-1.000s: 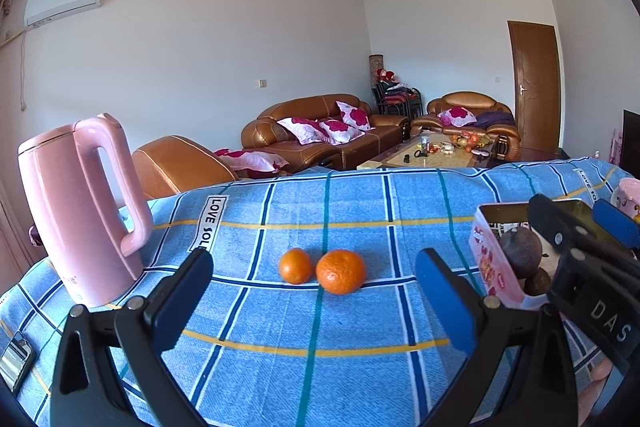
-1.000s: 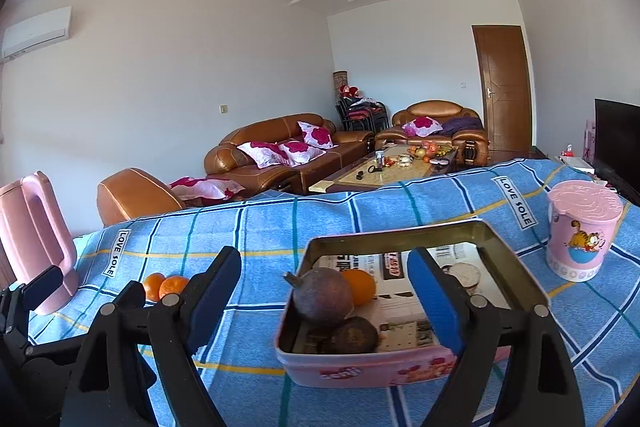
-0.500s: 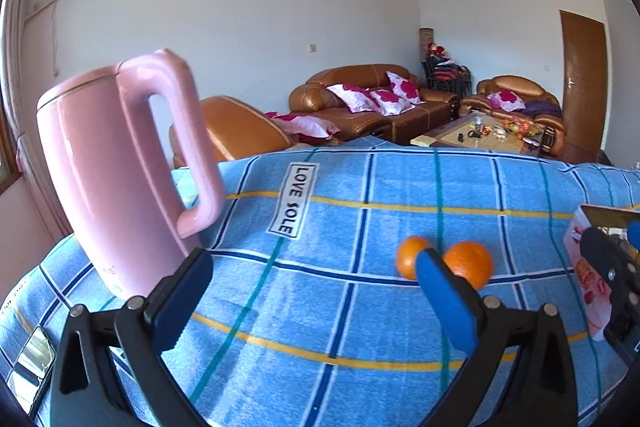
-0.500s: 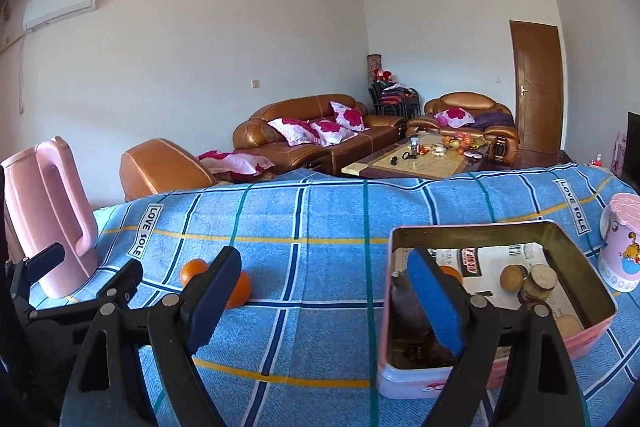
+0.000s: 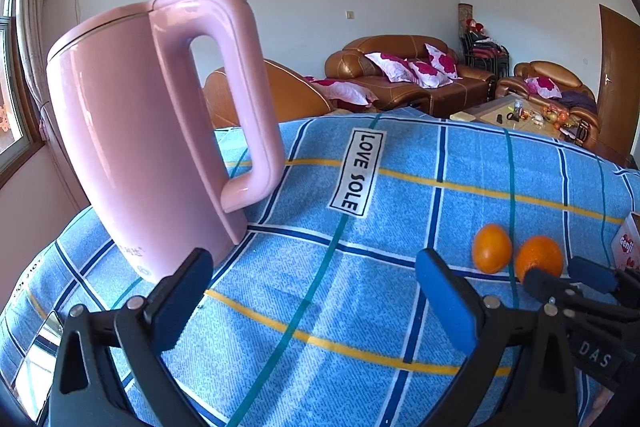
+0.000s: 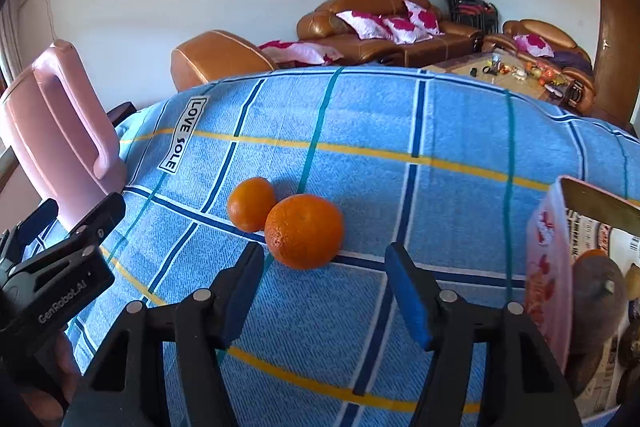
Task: Organize fruits
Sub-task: 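Grasp the larger orange with the right tool while the left tool approaches the smaller orange, then grasp the smaller orange with the left tool while the right tool lifts its orange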
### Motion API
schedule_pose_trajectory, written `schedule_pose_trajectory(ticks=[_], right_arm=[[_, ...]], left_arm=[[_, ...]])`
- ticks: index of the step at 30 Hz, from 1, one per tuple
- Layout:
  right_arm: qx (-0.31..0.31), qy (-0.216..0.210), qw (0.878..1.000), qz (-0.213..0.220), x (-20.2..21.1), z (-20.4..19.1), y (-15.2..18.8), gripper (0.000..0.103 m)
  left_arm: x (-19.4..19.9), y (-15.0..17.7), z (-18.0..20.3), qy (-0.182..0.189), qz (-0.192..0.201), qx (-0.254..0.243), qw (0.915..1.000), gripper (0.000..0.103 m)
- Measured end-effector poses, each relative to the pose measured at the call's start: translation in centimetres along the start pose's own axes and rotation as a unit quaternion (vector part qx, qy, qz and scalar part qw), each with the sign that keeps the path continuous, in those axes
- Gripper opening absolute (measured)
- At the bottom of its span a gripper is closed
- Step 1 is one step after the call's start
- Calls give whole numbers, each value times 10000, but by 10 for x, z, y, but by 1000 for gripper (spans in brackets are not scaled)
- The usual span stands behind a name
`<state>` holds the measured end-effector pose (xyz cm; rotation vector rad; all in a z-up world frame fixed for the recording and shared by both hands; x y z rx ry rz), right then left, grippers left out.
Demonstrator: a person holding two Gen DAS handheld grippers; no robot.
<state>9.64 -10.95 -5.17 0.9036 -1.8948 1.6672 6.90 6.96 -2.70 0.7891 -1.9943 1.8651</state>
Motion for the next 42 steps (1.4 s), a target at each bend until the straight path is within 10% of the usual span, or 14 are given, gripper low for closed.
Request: schedule_pose_trajectory(ticks=[12,21,33,42], right_arm=[[152,245,9991,-302,-14,-9,-3,49],[-109,1117,9812,1568,79,11,20,49],[-337,1399,9714,1889,91,31,13,49],[-394,1288,9762,1701,79,33,9,49]], left_arm=[[-5,-2,9,165,-72,-251,9995,103],[4,-5,25,1037,59,-349,9940,100],[-26,-22,110,1748,-719,-1030,9766,55],[-54,-22,128,1551,-1255,-1022,9745,35]])
Point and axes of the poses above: each gripper's, at about its wrist camera, not at the fingertips, and x roughly against the way its jaws point, z to its right, y to its underside, the point moved 1 cm from there along -x, roughly the way its jaws point
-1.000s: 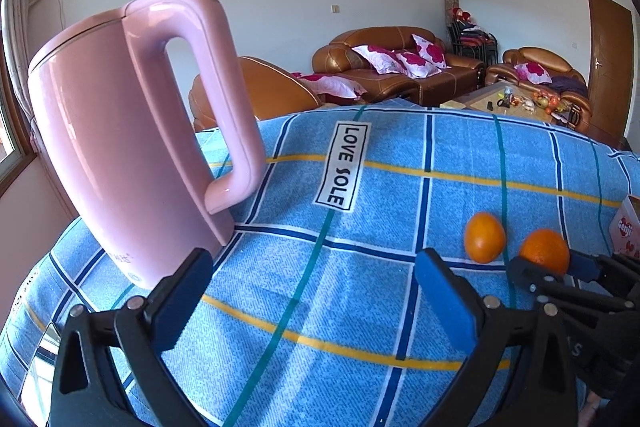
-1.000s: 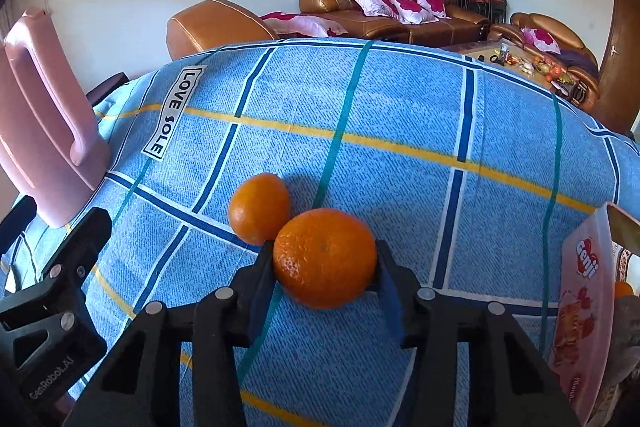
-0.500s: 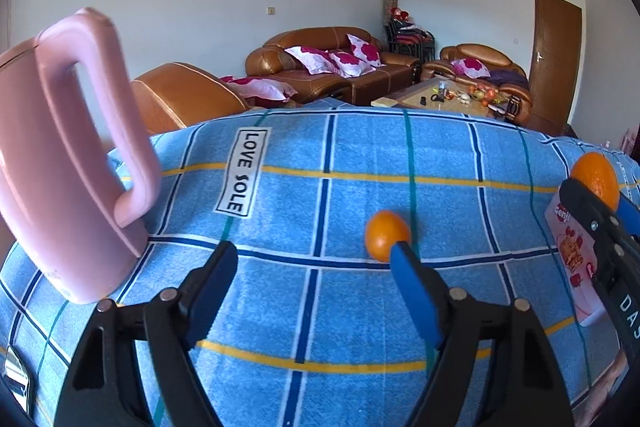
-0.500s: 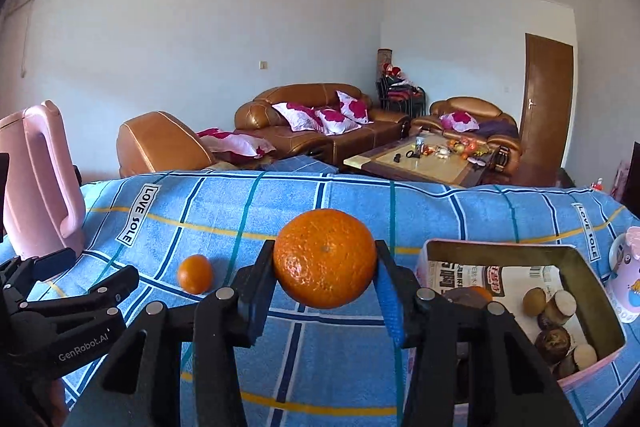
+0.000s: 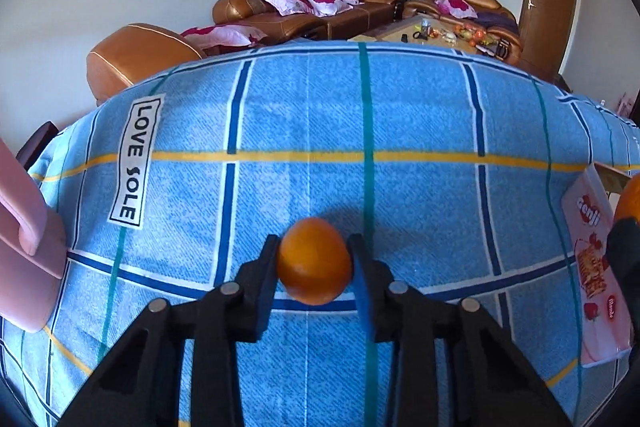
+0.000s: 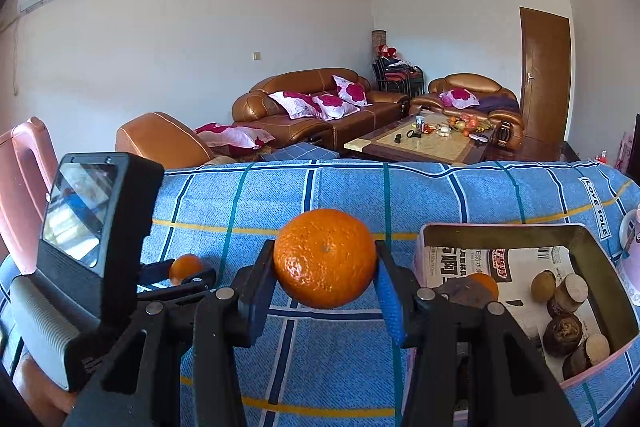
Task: Organize fruits
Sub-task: 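Grasp the smaller orange with the left tool while the right tool lifts its orange, then carry both held oranges toward the pink tin box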
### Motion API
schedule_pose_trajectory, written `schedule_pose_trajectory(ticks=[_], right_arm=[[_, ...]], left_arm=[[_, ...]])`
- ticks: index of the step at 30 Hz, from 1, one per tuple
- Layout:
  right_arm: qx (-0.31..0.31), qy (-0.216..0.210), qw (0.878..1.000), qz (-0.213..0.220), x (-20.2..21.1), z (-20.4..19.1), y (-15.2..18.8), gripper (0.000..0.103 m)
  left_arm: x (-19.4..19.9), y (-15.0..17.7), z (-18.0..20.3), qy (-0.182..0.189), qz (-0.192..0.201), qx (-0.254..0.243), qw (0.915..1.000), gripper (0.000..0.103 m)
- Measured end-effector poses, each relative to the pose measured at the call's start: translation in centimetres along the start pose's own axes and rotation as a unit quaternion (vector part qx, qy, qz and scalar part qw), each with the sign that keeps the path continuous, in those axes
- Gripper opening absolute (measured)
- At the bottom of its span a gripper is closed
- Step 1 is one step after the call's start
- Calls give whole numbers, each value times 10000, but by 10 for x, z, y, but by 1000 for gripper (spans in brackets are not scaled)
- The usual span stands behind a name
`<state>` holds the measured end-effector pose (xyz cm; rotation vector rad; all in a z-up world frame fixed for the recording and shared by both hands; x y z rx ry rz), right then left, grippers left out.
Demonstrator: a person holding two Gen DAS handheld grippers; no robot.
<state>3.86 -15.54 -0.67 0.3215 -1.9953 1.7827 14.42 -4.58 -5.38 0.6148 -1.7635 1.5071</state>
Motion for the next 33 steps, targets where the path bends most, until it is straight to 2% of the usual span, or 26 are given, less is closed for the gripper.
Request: schedule_pose_trajectory(ticks=[6,9,13,20,23,33], right_arm=[[101,-37,9999,17,-1,-6,1,49],[163,-73,9998,90,1,-8,2,49],[222,-152,9993,259,8,-13,4,49],[420,-317,9973,519,21,-25,7,49],[509,-284,9963,630,27,-30,8,49],[610,-264,9953,700,44,-29,18,49]], left_arm=[[10,5,-13,89,158,291,9994,34],[26,11,-27,-33,517,596,9969,34],[48,23,-42,-384,1002,797,9910,34],[78,42,-55,-717,1571,871,9811,34],[87,47,-58,-792,1717,857,9782,34],[97,59,-45,-844,1871,702,9762,34]])
Point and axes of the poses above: each gripper's, at about its wrist camera, not at the fingertips, and x roughly against the way its jaws point, z to its right, y to its underside, the point moved 1 cm from there along -x, roughly the way its jaws point
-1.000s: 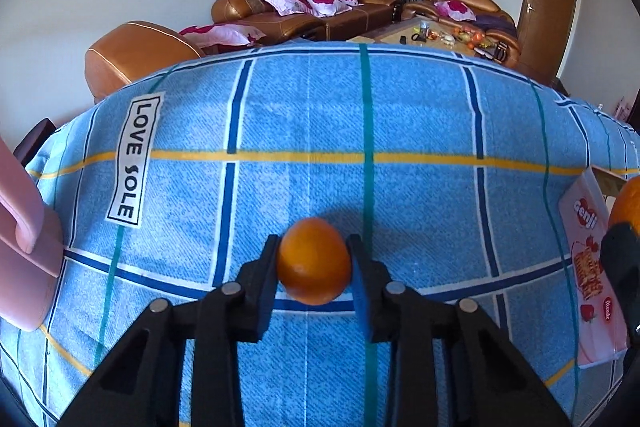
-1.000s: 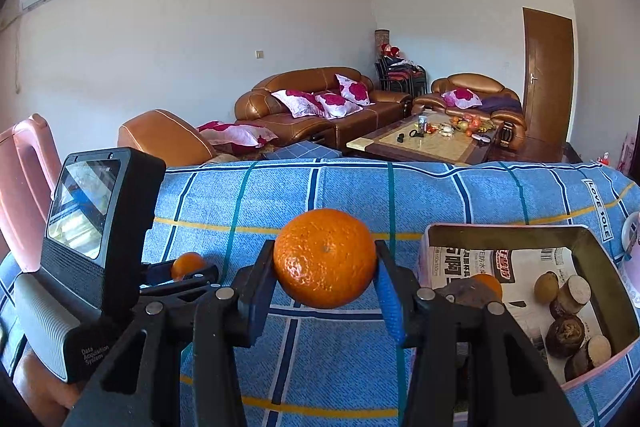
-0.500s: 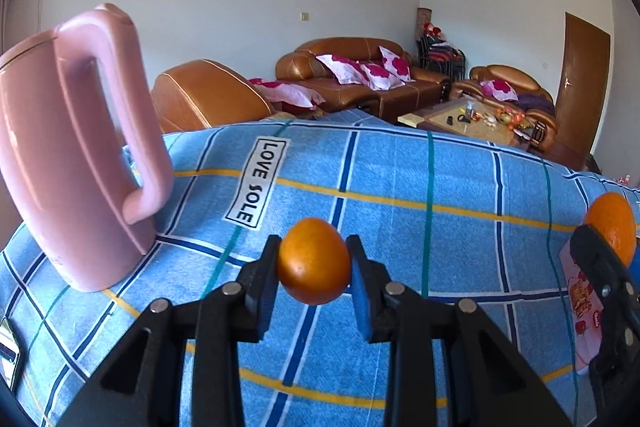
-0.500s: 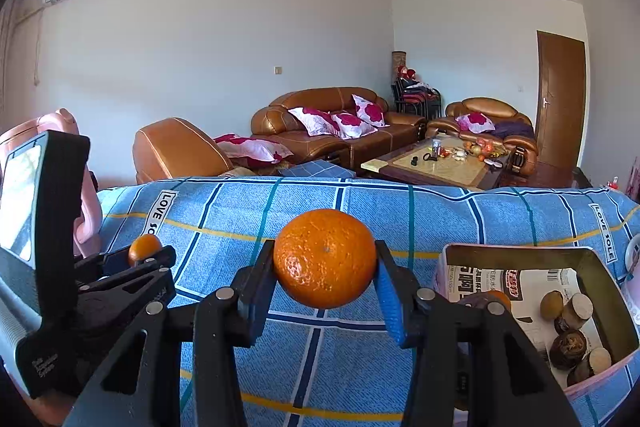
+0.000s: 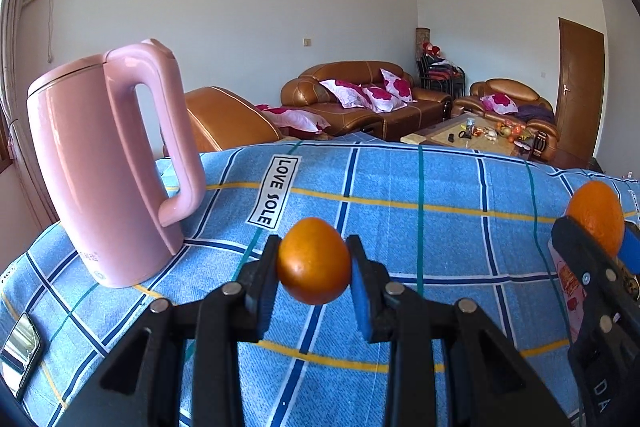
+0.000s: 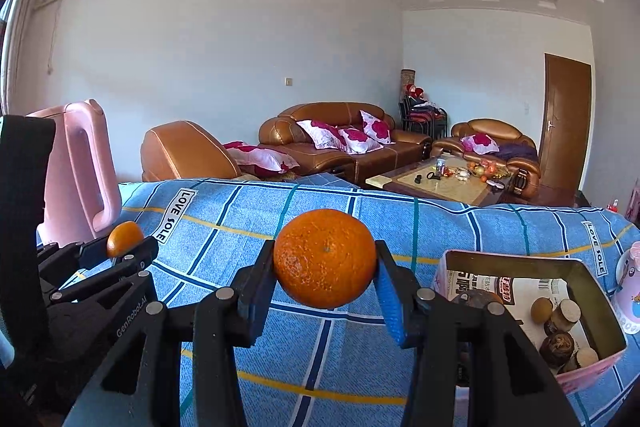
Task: Organize fruits
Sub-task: 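Carry both held oranges toward the pink tin box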
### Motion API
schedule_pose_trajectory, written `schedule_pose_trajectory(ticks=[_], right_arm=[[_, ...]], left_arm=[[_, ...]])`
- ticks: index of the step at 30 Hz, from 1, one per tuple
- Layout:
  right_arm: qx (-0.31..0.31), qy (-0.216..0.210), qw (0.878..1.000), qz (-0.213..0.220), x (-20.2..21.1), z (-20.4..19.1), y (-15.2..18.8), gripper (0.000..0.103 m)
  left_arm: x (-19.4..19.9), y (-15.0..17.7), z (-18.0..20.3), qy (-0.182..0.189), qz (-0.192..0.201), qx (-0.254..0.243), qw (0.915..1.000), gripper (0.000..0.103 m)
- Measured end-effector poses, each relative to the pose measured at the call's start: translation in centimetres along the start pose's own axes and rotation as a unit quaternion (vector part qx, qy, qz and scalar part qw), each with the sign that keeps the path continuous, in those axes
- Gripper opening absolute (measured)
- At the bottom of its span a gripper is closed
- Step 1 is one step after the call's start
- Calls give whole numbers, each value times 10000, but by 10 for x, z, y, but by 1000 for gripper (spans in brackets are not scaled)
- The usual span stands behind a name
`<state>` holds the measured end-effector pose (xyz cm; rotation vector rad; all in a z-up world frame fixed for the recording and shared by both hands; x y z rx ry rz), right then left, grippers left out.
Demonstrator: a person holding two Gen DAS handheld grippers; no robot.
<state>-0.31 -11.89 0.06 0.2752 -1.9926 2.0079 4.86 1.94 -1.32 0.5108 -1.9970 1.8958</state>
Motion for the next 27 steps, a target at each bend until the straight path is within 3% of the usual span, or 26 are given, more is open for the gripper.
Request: schedule_pose_trajectory(ticks=[27], right_arm=[[-77,184,9998,22,24,8,6,49]], left_arm=[[32,13,2,-6,243,33,9997,34]])
Point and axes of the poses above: each gripper's, at about its wrist camera, not at the fingertips, and x roughly against the way its jaws point, z to its right, y to its underside, the point moved 1 cm from there along -x, roughly the way its jaws point
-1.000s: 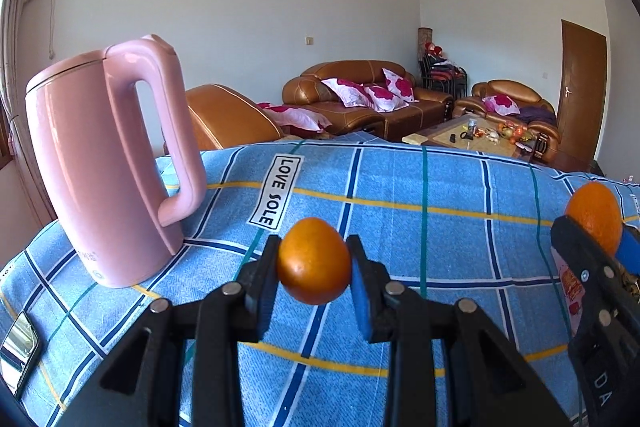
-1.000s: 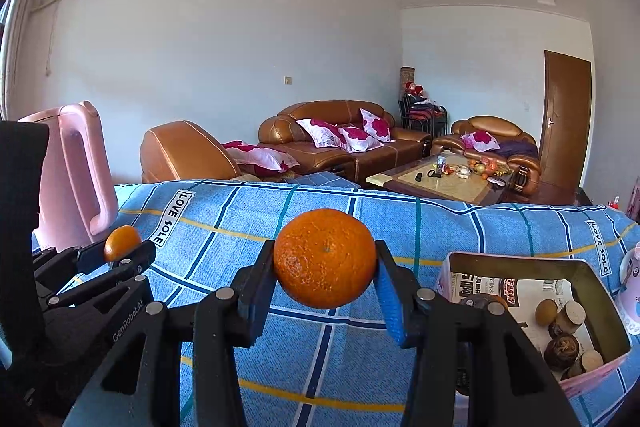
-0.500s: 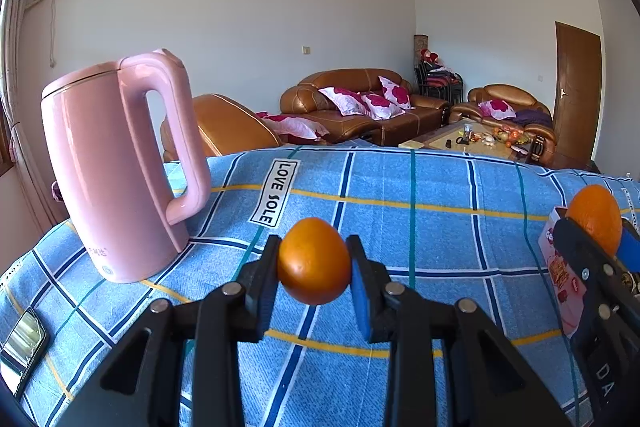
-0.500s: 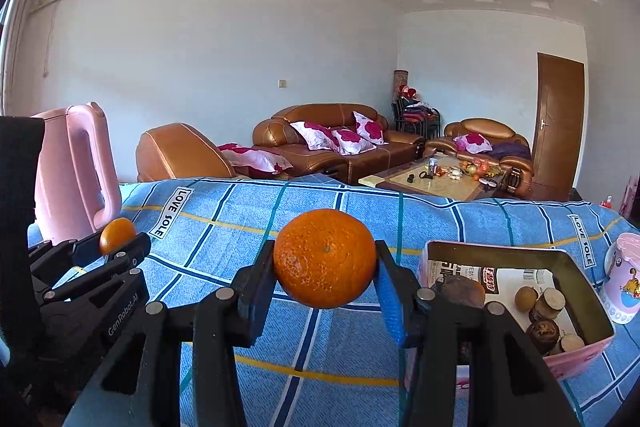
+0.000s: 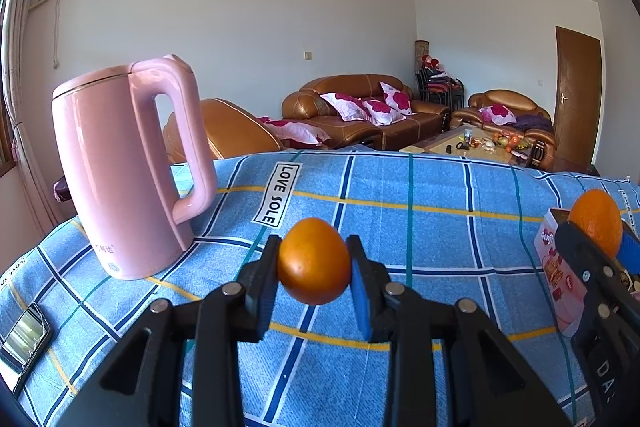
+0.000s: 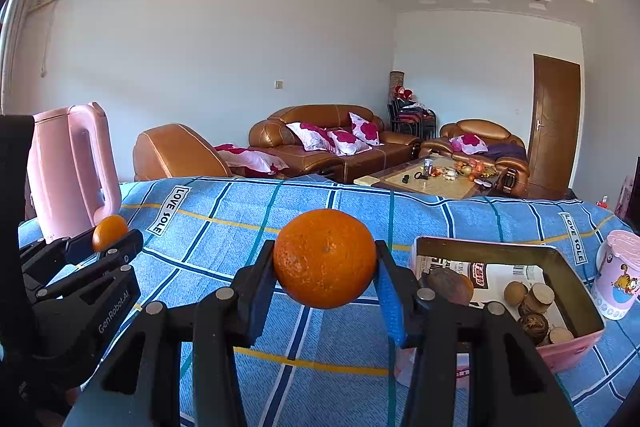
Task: Organize fruits
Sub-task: 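Carry both held oranges toward the pink tin box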
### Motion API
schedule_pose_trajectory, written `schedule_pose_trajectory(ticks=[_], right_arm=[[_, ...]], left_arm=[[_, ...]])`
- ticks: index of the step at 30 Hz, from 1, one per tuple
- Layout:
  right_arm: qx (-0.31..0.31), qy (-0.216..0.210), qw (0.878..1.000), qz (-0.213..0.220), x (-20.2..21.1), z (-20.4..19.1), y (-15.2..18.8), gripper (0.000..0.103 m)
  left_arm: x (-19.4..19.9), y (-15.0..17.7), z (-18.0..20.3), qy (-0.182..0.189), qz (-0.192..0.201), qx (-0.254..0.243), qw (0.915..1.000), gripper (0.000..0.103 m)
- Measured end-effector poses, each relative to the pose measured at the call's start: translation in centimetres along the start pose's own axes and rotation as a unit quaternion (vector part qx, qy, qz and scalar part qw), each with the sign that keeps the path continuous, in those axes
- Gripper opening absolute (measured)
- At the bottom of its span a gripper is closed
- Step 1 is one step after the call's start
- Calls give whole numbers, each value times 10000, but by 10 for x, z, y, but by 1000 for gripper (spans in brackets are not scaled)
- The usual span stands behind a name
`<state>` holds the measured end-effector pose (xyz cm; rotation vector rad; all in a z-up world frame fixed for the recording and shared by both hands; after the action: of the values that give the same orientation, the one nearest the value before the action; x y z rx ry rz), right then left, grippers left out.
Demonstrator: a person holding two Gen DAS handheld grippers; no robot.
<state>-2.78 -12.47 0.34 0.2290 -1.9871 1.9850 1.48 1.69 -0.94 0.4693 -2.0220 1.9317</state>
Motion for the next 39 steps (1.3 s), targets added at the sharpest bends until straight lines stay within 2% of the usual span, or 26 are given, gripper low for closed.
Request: schedule_pose_trajectory(ticks=[39], right_arm=[[-47,187,9998,-53,18,25,8,49]], left_arm=[[11,1,9,60,-11,-66,10000,34]])
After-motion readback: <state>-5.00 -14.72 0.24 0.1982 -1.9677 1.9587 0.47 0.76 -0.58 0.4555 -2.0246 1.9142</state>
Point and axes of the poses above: each gripper's, at about its wrist camera, not at the fingertips, and x roughly against the way its jaws point, z to its right, y to its underside, the point moved 1 cm from there along -x, roughly the way its jaws point
